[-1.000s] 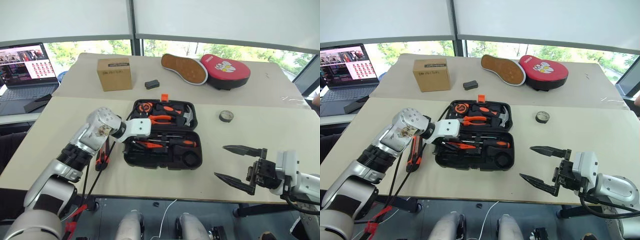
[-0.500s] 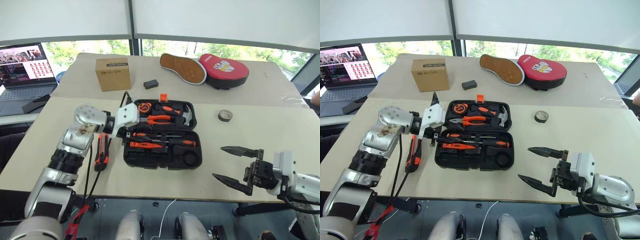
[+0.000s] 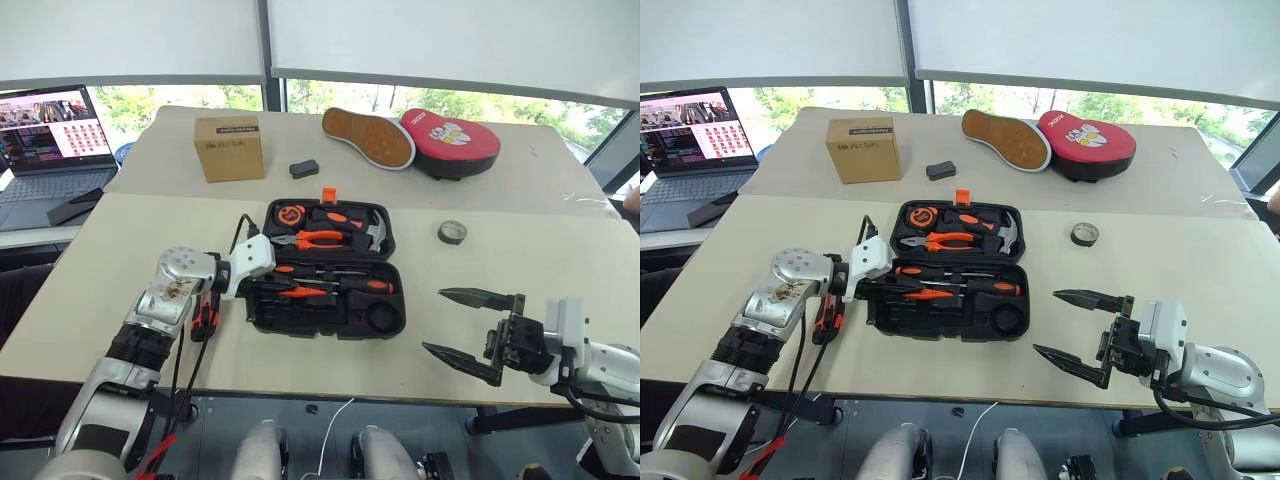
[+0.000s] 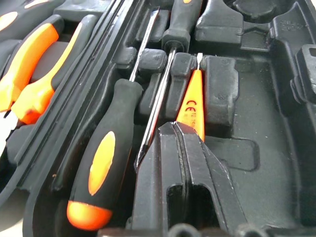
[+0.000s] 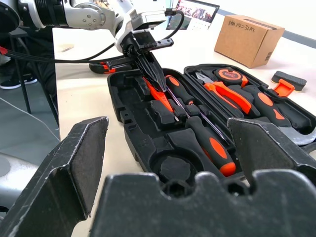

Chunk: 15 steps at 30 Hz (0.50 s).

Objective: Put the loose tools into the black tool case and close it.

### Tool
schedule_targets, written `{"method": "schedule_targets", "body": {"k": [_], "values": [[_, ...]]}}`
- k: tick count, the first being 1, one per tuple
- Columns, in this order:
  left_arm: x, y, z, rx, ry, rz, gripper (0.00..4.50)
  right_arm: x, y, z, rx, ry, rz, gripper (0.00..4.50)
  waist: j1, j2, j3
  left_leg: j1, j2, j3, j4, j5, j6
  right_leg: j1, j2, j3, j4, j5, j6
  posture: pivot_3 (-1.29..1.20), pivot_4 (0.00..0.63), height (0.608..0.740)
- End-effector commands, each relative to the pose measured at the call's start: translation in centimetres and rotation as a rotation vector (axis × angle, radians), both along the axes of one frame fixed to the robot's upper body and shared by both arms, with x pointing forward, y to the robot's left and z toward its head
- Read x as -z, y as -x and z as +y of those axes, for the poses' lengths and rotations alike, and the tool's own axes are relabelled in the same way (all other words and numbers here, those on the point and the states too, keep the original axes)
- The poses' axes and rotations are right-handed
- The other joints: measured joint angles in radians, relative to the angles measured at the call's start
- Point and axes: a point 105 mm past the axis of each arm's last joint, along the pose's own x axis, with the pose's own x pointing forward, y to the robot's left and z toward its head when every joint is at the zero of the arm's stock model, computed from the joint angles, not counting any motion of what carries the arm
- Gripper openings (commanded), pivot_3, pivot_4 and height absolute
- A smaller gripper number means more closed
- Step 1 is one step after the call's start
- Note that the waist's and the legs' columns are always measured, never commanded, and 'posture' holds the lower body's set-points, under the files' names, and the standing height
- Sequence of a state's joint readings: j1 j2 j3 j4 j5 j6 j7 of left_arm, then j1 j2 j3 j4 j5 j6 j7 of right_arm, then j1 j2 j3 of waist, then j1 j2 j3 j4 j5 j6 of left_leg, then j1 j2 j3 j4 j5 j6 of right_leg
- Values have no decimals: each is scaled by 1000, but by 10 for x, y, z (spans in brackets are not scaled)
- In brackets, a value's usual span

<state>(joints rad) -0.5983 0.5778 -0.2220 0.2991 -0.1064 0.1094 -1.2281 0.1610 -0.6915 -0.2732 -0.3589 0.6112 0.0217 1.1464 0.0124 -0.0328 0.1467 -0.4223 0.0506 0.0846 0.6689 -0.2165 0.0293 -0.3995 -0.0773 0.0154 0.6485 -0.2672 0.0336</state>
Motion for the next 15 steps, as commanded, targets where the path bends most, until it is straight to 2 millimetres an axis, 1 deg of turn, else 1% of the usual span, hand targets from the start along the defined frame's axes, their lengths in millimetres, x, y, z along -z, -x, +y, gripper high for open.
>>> {"method": "schedule_targets", "body": {"k": [1, 4, 5, 7, 10, 12, 13, 14, 15], "values": [[20, 8, 1, 22, -59, 39, 33, -6, 1, 1, -3, -9, -36, 4500, 0, 0, 0, 0, 0, 0, 0, 0, 0, 1, 0, 0, 0, 0, 0, 0, 150, 740], [24, 14, 3, 23, -61, 34, 33, -7, 0, 1, 4, -9, -46, 4500, -1, 0, 0, 3, 0, 0, 0, 0, 0, 4, 0, 0, -1, 0, 0, 0, 150, 740], [24, 12, 5, 5, -58, 27, 33, -7, -1, 0, 7, -9, -48, 4500, -1, 1, 0, 4, 0, 0, 0, 0, 0, 4, 0, 0, -1, 0, 0, 0, 150, 740], [18, 8, 7, -34, -6, 10, 33, -6, -1, -1, 14, -8, -55, 4500, -1, 1, -1, 7, 0, 0, -1, 0, 0, 8, 0, 0, -1, 0, 0, 0, 150, 740], [-12, -1, 15, -111, 172, -35, 33, -7, -4, -7, 47, -29, -74, 4500, -1, 1, -1, 10, 0, 0, -1, 0, 0, 10, 0, 0, -1, 0, 0, 0, 150, 740], [-33, -1, 28, -149, 264, -88, 33, -6, -5, -14, 62, -29, -80, 4500, -4, 1, 0, 9, 1, 0, -1, 0, 0, 9, 0, 0, -1, 0, 0, 0, 150, 740], [-42, 0, 36, -173, 300, -114, 527, -5, -5, -17, 66, -26, -80, 4500, -5, 1, 0, 9, 1, -1, -1, 0, 0, 9, 0, 0, -1, 0, 0, 0, 150, 740], [-47, 2, 41, -187, 321, -130, 649, -5, -5, -19, 68, -24, -81, 4500, -7, 0, 0, 9, 1, -2, -1, 0, 0, 9, 0, 0, -1, 0, 0, 0, 150, 740], [-51, 6, 46, -191, 340, -120, 1025, -4, -4, -20, 70, -22, -80, 4500, -7, 0, 0, 8, 2, -2, -1, 0, 0, 8, 0, 0, -1, 0, 0, 0, 150, 740]]}}
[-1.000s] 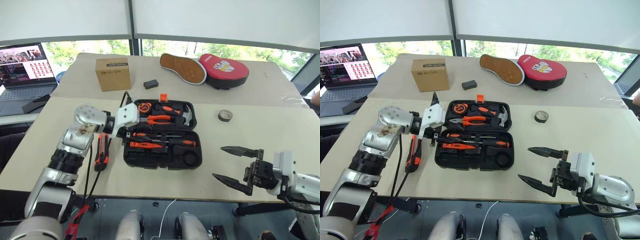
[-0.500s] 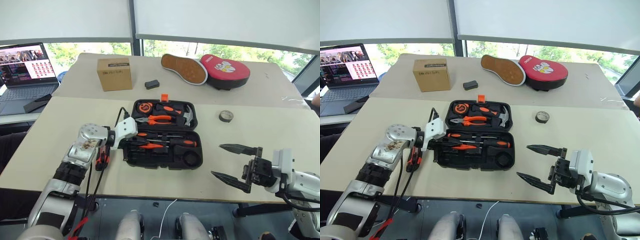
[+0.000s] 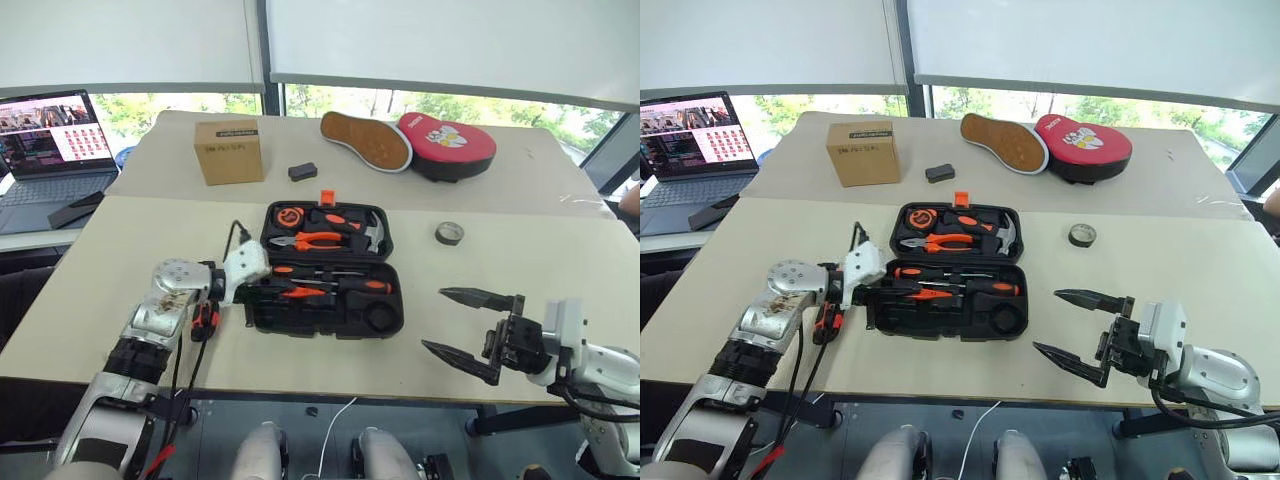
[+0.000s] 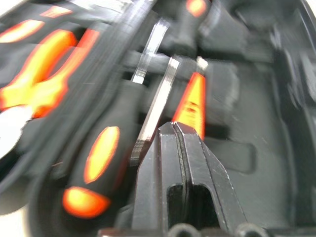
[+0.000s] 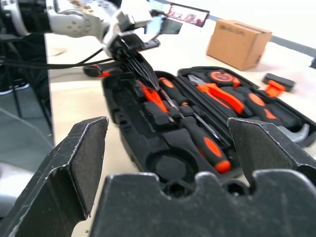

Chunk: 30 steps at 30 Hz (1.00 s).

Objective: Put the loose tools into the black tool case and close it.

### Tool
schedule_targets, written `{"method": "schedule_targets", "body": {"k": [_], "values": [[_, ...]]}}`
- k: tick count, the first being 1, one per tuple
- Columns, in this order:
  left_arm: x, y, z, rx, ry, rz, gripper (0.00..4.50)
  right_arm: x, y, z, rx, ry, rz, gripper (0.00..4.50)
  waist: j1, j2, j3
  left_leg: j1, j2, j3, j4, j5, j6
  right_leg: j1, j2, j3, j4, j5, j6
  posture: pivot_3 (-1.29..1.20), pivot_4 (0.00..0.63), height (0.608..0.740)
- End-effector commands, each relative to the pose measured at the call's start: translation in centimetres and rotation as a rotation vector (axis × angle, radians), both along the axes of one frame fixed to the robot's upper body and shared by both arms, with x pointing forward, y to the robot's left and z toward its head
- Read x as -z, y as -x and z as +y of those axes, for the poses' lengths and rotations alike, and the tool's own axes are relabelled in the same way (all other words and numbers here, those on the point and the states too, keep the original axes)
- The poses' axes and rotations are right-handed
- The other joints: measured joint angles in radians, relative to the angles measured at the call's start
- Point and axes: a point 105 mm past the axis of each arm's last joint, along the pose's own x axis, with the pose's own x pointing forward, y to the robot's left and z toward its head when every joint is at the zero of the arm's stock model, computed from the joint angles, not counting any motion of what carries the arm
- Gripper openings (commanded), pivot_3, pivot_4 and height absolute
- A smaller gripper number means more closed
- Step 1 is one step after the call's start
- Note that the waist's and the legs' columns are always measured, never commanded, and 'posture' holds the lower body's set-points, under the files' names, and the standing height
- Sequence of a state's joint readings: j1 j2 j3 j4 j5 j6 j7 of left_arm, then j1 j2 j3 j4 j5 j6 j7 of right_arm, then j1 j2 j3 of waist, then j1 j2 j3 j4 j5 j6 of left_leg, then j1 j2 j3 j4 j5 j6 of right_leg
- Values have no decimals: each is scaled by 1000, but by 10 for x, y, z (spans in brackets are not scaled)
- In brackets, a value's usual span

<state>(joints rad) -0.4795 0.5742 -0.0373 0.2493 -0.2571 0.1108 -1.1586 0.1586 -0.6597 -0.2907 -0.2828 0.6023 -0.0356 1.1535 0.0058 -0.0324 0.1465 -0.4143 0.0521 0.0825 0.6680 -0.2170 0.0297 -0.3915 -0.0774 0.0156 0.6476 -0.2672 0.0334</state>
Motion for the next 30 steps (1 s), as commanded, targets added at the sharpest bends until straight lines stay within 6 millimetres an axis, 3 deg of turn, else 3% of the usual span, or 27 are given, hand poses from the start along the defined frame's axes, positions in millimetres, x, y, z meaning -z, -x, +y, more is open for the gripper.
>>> {"method": "schedule_targets", "body": {"k": [1, 3, 6, 10, 15, 19, 26, 30], "values": [[-38, 12, 29, -58, 107, -83, 1434, -9, 1, -12, 25, 14, -68, 4500, 0, 0, 0, 0, 0, 0, 0, 0, 0, 0, 0, 0, 0, 0, 0, 0, 150, 740], [-43, 26, 54, -128, 127, -74, 2071, -7, 1, -16, 38, 22, -74, 4500, -4, 0, 0, 0, 0, 0, -1, 0, 0, 0, 0, 0, 0, 0, 0, 0, 150, 740], [-31, 61, 121, -388, 61, -17, 3246, -5, 0, -18, 43, 23, -96, 4500, -24, 0, 0, 4, 1, 1, -3, 0, 0, 1, -1, 2, -1, 0, 0, 0, 150, 740], [-14, 106, 187, -690, 0, 54, 4483, 7, 3, -13, -13, 47, -73, 4500, -23, 0, 0, 9, 6, 3, -8, 0, -1, 3, -1, 2, -1, -1, -2, 0, 150, 740], [5, 153, 231, -912, -67, 160, 4483, 17, 1, -14, -70, 75, -8, 4500, 0, -1, 0, 11, 7, 5, -8, -5, -9, 0, -6, -1, -3, -4, -8, 0, 150, 740], [8, 161, 223, -945, -68, 243, 4483, 14, -2, -8, -132, 65, -2, 4500, 8, -1, 0, 11, 6, 7, -8, -5, -9, -1, -11, -3, -4, -7, -13, 0, 150, 740], [-13, 124, 157, -879, 65, 301, 4483, -10, -7, 17, -201, -30, -124, 4500, 7, -1, 0, 9, 6, 8, -9, -5, -9, 3, -13, -5, -2, -6, -12, 0, 150, 740], [-12, 98, 128, -948, 119, 347, 4483, -25, -8, 33, -246, -119, -140, 4500, 4, -1, 0, 9, 6, 8, -9, -5, -9, 3, -9, -3, -1, -3, -6, 0, 150, 740]]}}
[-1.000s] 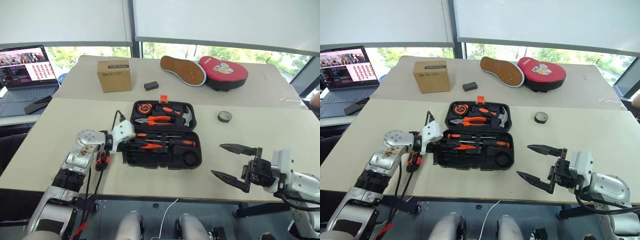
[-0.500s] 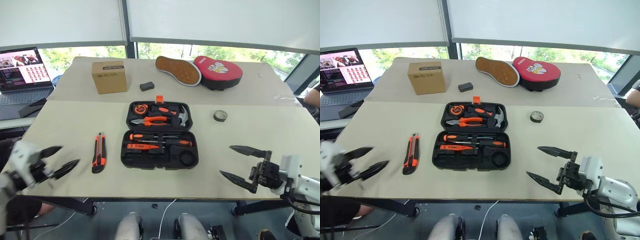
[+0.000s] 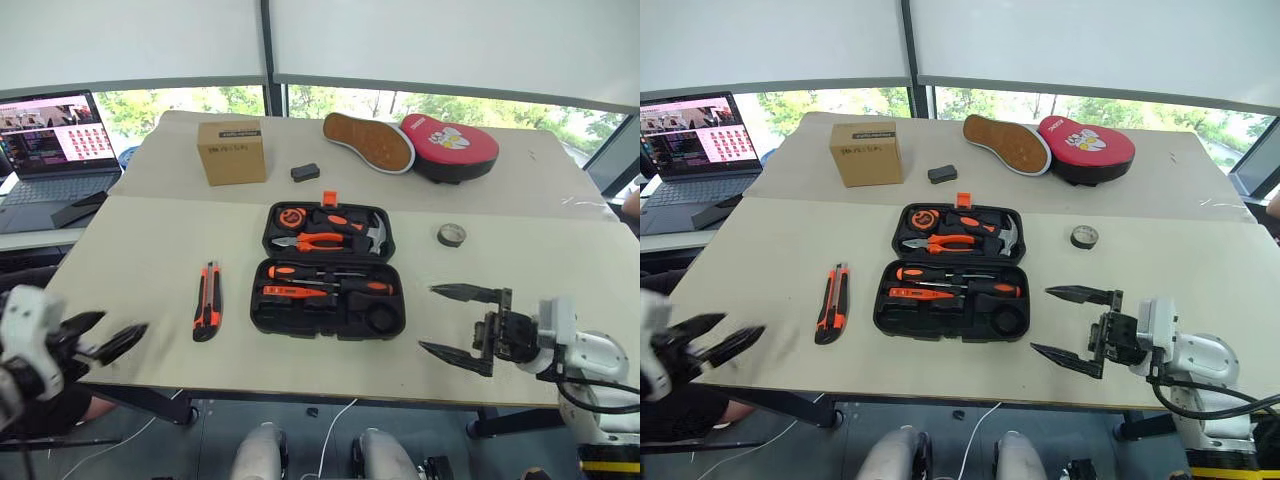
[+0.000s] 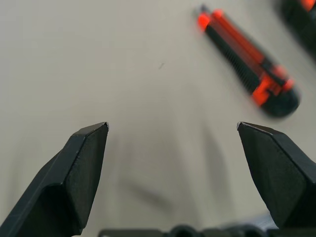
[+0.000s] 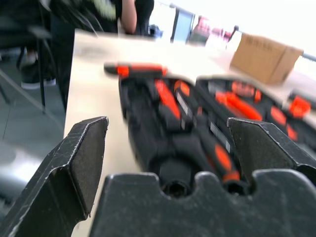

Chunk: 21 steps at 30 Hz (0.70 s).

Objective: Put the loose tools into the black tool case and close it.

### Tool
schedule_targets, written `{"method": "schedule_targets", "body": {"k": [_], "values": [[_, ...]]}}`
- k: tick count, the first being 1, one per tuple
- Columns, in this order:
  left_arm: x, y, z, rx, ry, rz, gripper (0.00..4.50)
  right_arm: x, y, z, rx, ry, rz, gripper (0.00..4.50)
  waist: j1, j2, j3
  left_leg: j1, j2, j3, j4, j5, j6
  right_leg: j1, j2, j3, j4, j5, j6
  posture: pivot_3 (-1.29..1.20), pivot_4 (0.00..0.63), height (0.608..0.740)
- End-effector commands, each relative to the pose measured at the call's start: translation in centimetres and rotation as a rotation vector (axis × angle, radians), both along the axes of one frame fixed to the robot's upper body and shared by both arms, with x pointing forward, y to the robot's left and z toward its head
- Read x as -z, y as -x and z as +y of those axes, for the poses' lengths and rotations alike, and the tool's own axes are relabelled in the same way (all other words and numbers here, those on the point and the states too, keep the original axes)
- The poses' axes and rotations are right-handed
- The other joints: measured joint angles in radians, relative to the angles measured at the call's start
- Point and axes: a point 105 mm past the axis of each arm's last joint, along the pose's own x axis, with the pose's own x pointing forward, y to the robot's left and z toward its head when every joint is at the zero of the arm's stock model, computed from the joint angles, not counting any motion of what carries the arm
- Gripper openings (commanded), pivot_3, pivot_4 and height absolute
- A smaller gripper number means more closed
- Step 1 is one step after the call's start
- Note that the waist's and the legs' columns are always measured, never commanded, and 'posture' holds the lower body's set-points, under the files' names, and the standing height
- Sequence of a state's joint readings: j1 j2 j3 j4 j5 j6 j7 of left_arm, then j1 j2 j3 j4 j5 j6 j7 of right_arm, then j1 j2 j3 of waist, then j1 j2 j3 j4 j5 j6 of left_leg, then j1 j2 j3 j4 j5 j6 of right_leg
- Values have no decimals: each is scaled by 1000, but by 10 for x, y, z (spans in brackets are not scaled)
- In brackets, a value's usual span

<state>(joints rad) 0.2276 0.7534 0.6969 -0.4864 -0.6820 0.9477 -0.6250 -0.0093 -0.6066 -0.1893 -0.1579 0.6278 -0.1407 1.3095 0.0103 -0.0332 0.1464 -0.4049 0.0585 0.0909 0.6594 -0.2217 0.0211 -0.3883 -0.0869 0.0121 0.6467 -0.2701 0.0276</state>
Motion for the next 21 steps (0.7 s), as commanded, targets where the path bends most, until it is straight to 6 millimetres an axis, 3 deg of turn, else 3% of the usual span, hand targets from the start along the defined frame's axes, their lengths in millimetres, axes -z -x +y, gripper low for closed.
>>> {"method": "schedule_targets", "body": {"k": [1, 5, 10, 15, 18, 21], "values": [[5, -15, -22, -79, 29, 43, 4483, -21, 1, 11, -45, -87, -21, 4500, -2, 0, 0, 0, 0, 0, 0, 0, 1, 0, 0, 0, 1, 0, 1, 0, 150, 740], [18, -37, -56, -91, 51, 69, 4483, -26, -2, 16, -41, -102, -13, 4500, -5, -1, 0, 0, 0, 0, 0, 4, 6, 0, 3, 1, 0, 1, 1, 0, 150, 740], [36, -56, -69, -149, 8, 91, 4483, -24, -4, 15, -13, -100, -22, 4500, -7, -1, 0, 0, -5, -3, 0, 4, 6, 0, 3, 3, 0, 1, 1, 0, 150, 740], [55, -63, -70, -172, -84, 147, 4483, -22, -3, 15, -4, -93, -21, 4500, -4, 0, -1, 0, -7, -3, 0, 4, 6, 0, 3, 3, 0, 1, 1, 0, 150, 740], [65, -61, -75, -156, -71, 178, 3694, -23, -2, 11, 19, -93, -25, 4500, -1, 1, -1, 0, -6, -3, 0, 4, 6, 0, 1, 3, 0, 1, 1, 0, 150, 740], [71, -61, -73, -157, -61, 184, 2506, -21, 0, 8, 37, -90, -18, 4500, 1, 2, -2, 0, -7, -3, 0, 4, 6, 0, 0, 3, 0, 1, 1, 0, 150, 740]]}}
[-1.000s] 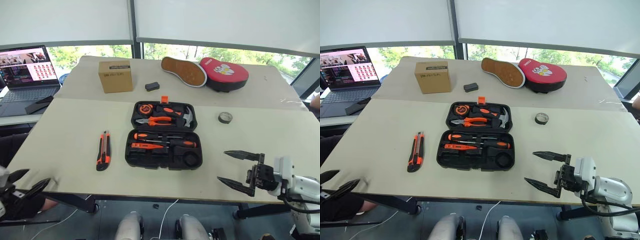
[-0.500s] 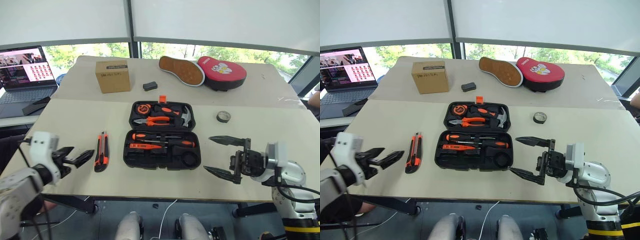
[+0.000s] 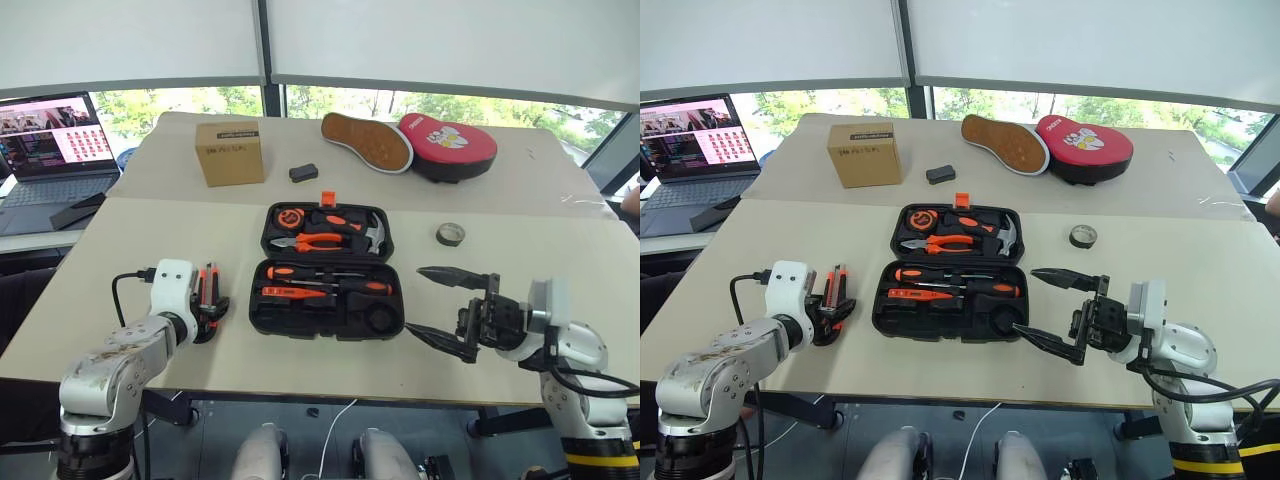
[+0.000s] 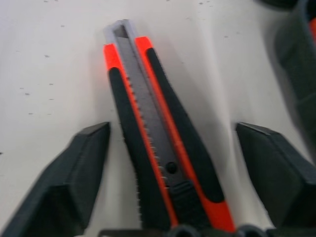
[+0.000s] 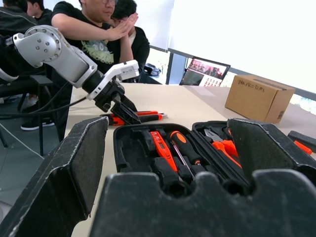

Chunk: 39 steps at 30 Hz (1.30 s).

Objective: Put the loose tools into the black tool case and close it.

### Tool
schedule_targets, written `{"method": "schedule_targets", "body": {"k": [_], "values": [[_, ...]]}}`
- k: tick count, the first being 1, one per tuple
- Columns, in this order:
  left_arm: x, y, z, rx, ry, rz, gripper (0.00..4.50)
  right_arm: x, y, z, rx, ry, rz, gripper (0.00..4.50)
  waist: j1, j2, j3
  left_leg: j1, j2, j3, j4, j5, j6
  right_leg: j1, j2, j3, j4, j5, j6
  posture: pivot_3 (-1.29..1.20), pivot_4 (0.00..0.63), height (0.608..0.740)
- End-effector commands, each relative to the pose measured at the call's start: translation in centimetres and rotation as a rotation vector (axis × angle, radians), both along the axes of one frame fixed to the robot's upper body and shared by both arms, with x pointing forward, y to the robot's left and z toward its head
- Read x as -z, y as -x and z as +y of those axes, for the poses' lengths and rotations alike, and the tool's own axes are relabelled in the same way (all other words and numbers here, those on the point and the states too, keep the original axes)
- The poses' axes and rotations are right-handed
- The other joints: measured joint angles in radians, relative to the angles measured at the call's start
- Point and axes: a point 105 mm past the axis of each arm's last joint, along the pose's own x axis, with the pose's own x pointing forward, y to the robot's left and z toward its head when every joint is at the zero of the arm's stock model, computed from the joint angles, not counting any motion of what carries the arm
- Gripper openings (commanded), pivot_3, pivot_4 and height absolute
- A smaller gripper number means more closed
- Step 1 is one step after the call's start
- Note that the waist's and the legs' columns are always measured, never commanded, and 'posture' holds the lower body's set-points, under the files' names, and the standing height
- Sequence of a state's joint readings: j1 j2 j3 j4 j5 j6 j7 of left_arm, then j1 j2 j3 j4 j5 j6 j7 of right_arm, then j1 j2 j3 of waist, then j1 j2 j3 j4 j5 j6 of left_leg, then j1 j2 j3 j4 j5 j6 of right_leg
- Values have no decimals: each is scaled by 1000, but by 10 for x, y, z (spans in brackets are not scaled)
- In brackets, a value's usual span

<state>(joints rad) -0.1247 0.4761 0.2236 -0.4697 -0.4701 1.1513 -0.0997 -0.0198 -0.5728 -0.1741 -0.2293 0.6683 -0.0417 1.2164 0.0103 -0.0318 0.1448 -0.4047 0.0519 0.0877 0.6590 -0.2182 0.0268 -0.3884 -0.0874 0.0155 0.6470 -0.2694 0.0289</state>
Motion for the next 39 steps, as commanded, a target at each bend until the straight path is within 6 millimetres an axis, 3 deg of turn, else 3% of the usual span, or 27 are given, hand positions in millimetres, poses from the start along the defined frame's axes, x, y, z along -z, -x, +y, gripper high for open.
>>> {"method": "schedule_targets", "body": {"k": [1, 3, 6, 8, 11, 15, 19, 24, 29, 39], "values": [[17, 4, 4, -2, 12, 57, 2197, -11, 5, -4, 26, 8, -56, 4500, 1, 2, -1, 0, 0, 0, 0, 0, 0, 0, -1, 0, 0, 0, 0, 0, 150, 740], [9, 3, 16, -4, -1, 19, 1681, -11, 5, -4, 28, 10, -54, 4500, 1, 2, -1, 0, -1, 0, 0, 0, 0, 0, -2, 0, 0, 0, 0, 0, 150, 740], [-23, -3, 33, 85, -6, -130, 1681, -11, 7, -7, 36, 19, -57, 4500, -1, 2, -1, 0, -1, 0, 0, 0, 0, 0, -2, -1, 0, 0, 0, 0, 150, 740], [-49, -5, 38, 249, -43, -244, 1681, -13, 8, -10, 47, 28, -60, 4500, -4, 1, 0, -1, 0, 0, -1, 0, 0, -2, -1, -1, 0, 0, -1, 0, 150, 740], [-76, 6, 19, 645, -74, -346, 1681, -12, 11, -18, 63, 58, -55, 4500, -2, 0, 1, -4, 0, 0, -1, 0, -1, -6, -2, -2, 0, -3, -5, 0, 150, 740], [-89, 27, -35, 1170, -22, -258, 1681, -3, 20, -32, 74, 138, -19, 4500, 14, 0, 1, -10, -2, 2, -1, -4, -6, -8, -9, -4, -4, -5, -9, 0, 150, 740], [-76, 23, -71, 1418, -169, -177, 1681, 1, 24, -36, 89, 155, -6, 4500, 13, 0, 1, -11, -4, 3, 0, -1, 5, -3, -7, -3, -8, -2, -5, 0, 150, 740], [-59, 5, -104, 1464, -247, -140, 1681, 1, 28, -33, 103, 140, -4, 4500, -1, 0, 2, -11, -3, 3, 1, 0, 7, -3, 2, -2, -9, 1, 5, 0, 150, 740], [-40, -2, -115, 1502, -323, -91, 1681, 0, 32, -31, 117, 134, -3, 4500, -1, 0, 2, -11, -1, 1, 1, 0, 7, -4, 8, 0, -7, 1, 6, 0, 150, 740], [-30, -8, -128, 1544, -349, -82, 1681, 0, 39, -30, 141, 128, 0, 4500, 2, 0, 2, -11, -1, 0, 2, 0, 6, -4, 8, 0, -7, 1, 6, 0, 150, 740]]}}
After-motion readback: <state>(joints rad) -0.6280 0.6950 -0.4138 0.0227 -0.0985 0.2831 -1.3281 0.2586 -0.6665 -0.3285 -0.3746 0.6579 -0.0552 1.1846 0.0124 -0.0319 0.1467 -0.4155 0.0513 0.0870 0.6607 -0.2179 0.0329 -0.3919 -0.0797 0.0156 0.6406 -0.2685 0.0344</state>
